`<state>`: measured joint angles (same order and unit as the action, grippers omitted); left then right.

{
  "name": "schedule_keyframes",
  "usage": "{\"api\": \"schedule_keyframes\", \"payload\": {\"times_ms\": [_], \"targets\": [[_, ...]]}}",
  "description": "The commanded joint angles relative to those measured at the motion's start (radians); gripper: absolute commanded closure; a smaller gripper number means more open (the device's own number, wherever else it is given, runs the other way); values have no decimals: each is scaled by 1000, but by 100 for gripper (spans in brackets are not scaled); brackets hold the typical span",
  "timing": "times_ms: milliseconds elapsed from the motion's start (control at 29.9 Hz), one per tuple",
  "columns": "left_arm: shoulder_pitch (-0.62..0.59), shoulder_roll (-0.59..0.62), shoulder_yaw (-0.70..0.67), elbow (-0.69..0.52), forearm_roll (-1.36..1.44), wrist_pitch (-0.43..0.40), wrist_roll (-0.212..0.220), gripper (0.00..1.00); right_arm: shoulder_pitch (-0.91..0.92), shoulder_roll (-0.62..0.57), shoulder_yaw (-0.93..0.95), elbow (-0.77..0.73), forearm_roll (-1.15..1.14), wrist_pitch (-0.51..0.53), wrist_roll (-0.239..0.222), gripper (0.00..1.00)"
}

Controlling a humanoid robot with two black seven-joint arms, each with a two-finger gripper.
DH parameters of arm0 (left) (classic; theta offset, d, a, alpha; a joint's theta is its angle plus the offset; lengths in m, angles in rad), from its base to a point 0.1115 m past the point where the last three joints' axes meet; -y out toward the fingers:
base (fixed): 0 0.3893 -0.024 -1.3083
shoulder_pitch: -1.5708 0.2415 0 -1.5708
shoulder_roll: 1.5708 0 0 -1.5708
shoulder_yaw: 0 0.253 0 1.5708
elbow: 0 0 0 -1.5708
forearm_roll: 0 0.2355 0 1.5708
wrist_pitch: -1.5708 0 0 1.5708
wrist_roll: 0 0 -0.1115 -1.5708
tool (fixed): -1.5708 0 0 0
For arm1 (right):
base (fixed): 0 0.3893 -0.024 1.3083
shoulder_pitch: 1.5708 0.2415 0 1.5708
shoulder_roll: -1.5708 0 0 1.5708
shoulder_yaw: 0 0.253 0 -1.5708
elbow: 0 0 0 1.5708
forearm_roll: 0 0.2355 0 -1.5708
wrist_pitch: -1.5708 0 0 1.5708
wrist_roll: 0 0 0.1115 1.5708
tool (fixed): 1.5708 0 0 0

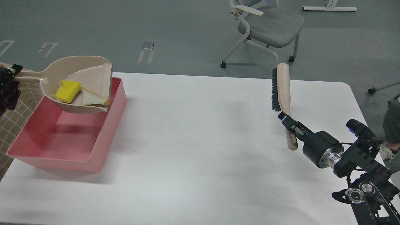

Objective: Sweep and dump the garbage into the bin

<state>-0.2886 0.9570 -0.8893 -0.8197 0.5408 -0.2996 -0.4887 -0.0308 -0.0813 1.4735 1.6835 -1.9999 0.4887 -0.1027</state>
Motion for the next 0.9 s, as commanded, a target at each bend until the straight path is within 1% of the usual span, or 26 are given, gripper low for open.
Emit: {"api": "schedule_keyframes", "payload": {"times_ms": [0, 100, 334, 669, 769, 836, 869], "targets": [[0, 2, 1, 33, 1, -16, 0, 100, 2, 0, -1, 1, 0, 0, 0, 79], [2, 2, 3, 43, 4, -16, 0, 100, 3, 0, 1, 1, 1, 0, 0, 78], [2, 5, 18, 115, 18, -27, 0, 100, 2, -1, 2, 2, 1, 0, 0, 77], [-3, 63, 3, 126, 12, -30, 0, 100, 0, -3, 2, 4, 1, 0, 1, 76], [-12, 81, 0, 126, 7, -56, 0, 100, 0, -5, 2, 5, 1, 0, 1, 76], [-14, 98, -2, 126, 4, -90, 0, 100, 0, -9, 2, 4, 1, 0, 1, 76], [-14, 98, -2, 126, 4, -90, 0, 100, 0, -9, 2, 4, 1, 0, 1, 76]]}}
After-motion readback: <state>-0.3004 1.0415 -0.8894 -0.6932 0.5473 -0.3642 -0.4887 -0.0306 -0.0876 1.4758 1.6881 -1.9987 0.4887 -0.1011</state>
